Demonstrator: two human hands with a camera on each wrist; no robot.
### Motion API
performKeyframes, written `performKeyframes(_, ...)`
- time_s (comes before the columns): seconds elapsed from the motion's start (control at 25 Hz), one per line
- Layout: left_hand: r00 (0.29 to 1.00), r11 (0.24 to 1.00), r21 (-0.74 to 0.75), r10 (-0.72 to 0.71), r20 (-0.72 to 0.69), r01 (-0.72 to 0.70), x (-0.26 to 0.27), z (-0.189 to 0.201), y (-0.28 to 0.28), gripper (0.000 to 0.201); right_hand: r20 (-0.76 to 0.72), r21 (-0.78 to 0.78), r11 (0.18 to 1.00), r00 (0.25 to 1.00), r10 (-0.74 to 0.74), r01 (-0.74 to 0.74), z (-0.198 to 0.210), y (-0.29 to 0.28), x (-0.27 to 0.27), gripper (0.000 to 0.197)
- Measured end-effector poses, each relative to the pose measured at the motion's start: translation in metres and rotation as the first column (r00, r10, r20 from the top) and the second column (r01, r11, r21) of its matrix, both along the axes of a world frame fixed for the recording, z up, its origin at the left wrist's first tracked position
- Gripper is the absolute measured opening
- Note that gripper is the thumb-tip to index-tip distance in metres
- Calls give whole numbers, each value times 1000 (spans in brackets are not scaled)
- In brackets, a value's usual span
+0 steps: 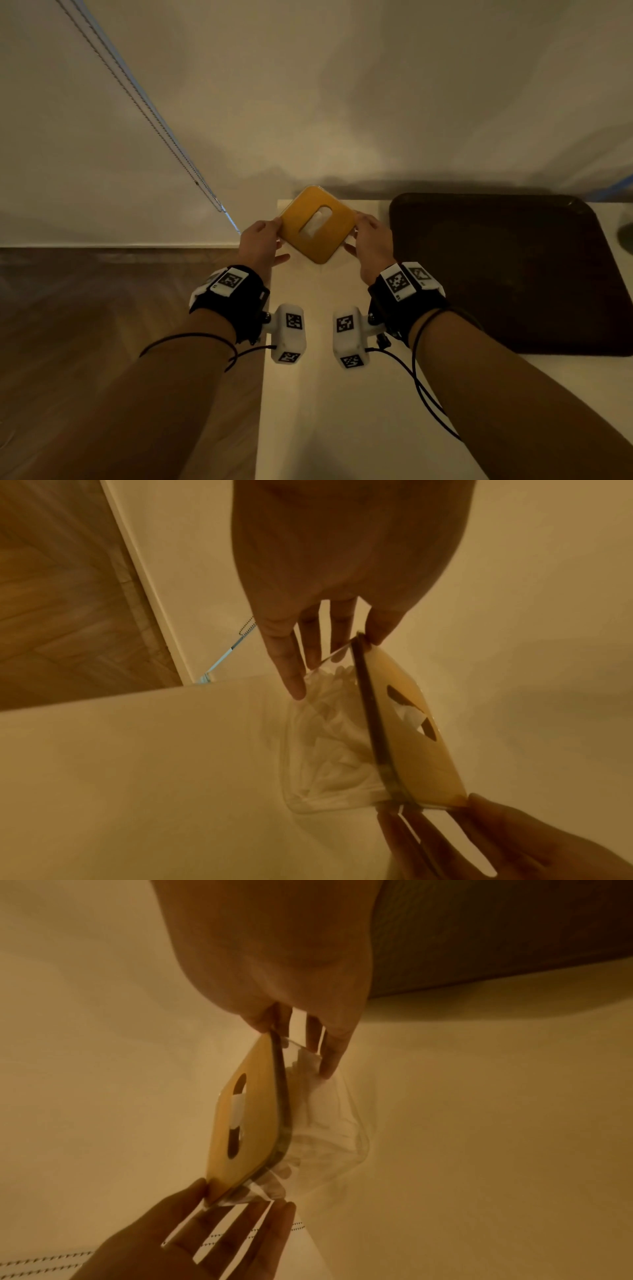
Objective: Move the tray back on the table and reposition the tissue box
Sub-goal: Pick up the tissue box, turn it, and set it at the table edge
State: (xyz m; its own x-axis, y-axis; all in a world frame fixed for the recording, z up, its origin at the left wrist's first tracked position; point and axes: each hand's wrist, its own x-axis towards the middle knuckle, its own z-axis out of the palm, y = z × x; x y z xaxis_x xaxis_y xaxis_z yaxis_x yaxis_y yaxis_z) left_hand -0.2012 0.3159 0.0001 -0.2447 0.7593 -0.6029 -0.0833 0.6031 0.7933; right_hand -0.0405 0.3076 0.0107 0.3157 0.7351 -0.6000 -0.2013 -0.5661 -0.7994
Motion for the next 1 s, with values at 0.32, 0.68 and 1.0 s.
performKeyframes(0.32, 997, 999, -16, -49, -61, 48, -6, -6, 19, 26, 48, 2, 1000, 999, -10, 10, -6, 16, -9, 27)
performKeyframes(0.68, 940, 946, 168, -231, -253, 278, -22, 14, 54, 15, -42, -7, 976, 975, -218, 218, -9, -24, -25, 42)
performKeyframes(1.0, 864, 890, 125, -380, -331, 439, -20, 13, 68, 15, -129, 18, 983, 975, -179, 183, -12, -23, -27, 38)
